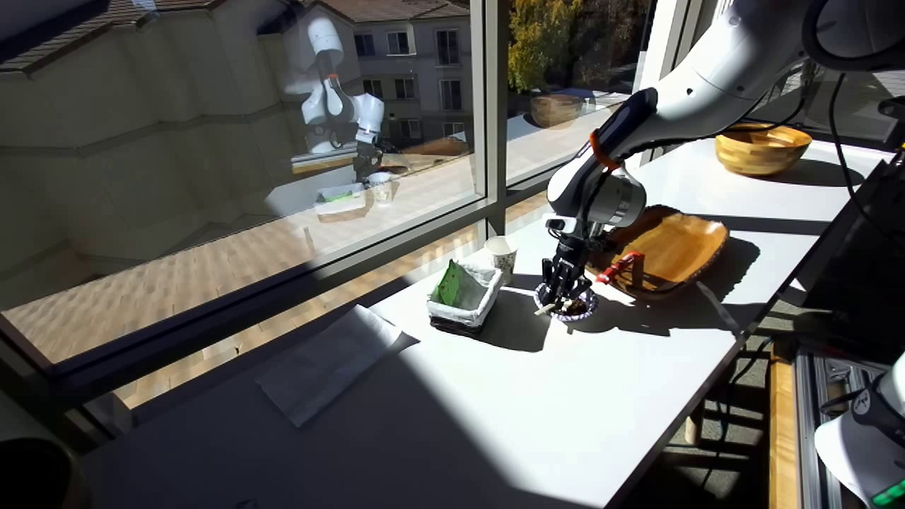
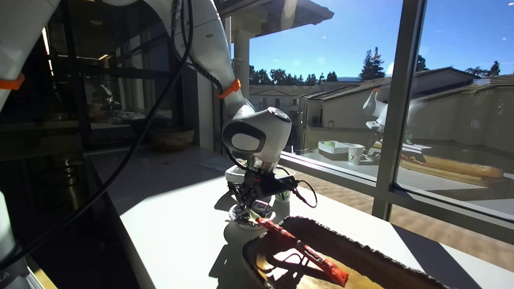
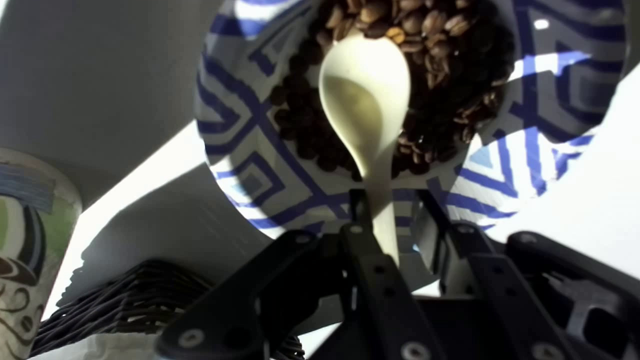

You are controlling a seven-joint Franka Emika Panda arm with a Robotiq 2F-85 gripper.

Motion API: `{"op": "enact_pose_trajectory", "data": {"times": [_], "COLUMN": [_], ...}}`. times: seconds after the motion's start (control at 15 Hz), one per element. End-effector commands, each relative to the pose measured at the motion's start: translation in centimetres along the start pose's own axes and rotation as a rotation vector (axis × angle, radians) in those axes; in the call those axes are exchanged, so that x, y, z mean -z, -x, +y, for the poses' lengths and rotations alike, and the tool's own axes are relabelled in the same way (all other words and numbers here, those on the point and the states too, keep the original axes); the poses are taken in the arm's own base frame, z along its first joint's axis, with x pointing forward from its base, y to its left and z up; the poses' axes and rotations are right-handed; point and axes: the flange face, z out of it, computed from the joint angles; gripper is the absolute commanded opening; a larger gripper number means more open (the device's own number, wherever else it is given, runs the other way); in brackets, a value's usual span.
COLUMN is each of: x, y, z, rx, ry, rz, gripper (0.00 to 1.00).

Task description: Take a scoop of the coffee grounds in the bowl using the spoon, empty them into the cup and place the spoon back

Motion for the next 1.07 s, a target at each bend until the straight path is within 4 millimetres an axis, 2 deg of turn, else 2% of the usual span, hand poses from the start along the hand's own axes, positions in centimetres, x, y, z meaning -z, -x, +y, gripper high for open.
{"op": "enact_pose_trajectory", "data": {"times": [0.0,0.13,0.47,0.8,1.0], "x": [-0.8,-0.5,2.2,4.4,4.5], "y": [0.6,0.6,0.1,1.6,2.5], "z": [0.1,-0.1,-1.1,-1.8,-2.1], "rx": [0.015,0.017,-0.033,-0.165,-0.248], "ry": [-0.007,-0.007,-0.028,0.030,0.117], "rz": [-0.013,-0.014,0.111,0.283,0.343], "gripper": [0.01,0.02,0.03,0.03,0.03]}}
